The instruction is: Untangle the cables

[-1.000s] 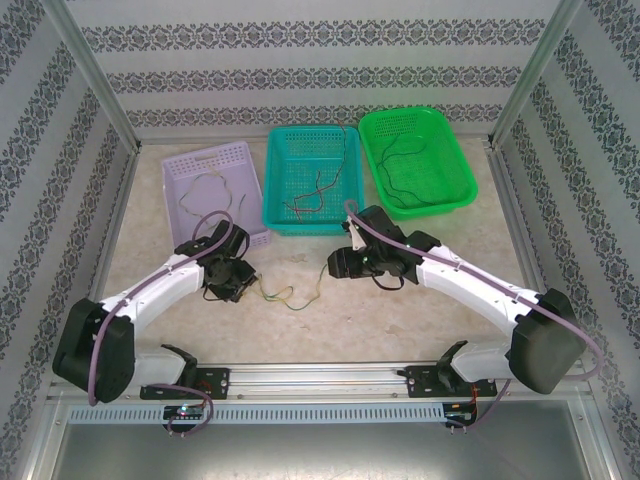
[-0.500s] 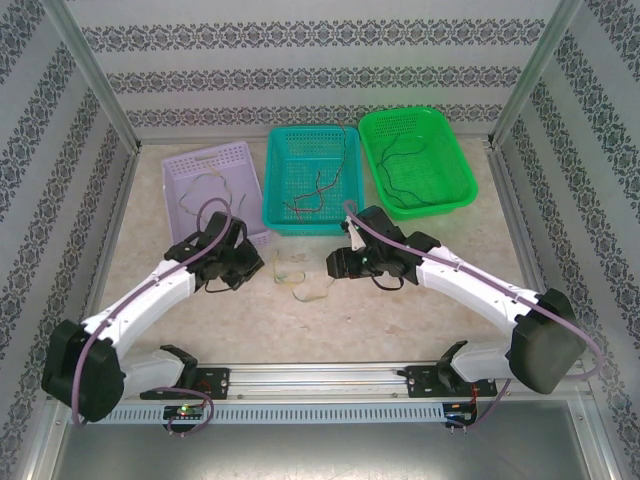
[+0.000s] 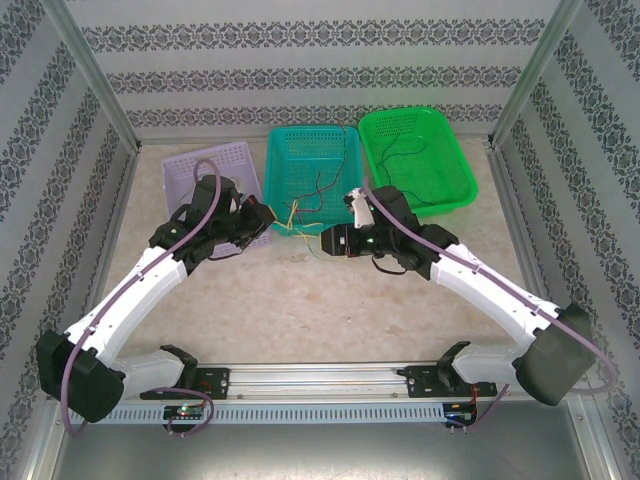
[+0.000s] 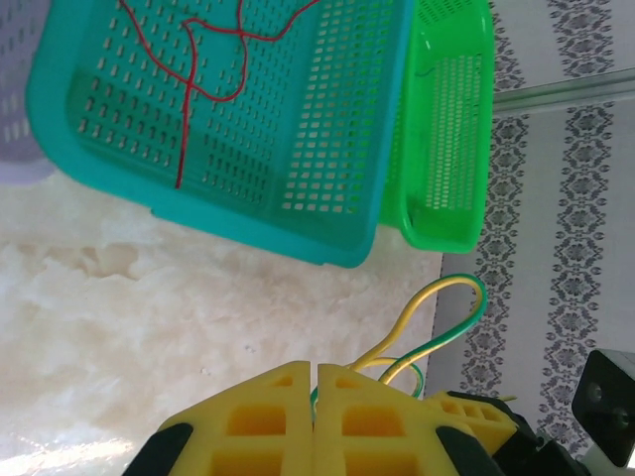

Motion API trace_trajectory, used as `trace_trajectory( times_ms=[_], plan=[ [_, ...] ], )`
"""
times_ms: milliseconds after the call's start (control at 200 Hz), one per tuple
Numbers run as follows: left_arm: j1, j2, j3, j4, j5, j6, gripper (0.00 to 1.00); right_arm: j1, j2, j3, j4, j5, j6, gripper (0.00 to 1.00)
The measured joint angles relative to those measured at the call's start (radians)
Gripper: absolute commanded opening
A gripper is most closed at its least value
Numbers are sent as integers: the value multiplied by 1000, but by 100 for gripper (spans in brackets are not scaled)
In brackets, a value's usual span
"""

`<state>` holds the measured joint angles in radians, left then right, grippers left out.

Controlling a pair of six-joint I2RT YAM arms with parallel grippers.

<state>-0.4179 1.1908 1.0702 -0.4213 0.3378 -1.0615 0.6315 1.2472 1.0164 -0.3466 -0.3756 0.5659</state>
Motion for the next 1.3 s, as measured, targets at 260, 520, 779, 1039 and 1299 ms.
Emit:
trace_trajectory(
  times_ms=[260,520,779,1039,1299],
  plan=[
    [0,11,22,10,-11,-1,0,-68,-184,-105,43,73,154,58],
    [-3,11,23,21,-85,-65,0,-62,-356,-149,52,183,458,61],
    [-38,47,41,60,-133,-104,0,2,-257,-185,51,228,674,62],
    [-50,56,58,66,-158,-106,0,22,-221,-43,-13,265,581,53],
    [-53,56,79,70,-167,-98,0,67,-229,61,-116,329,400,51]
  ],
)
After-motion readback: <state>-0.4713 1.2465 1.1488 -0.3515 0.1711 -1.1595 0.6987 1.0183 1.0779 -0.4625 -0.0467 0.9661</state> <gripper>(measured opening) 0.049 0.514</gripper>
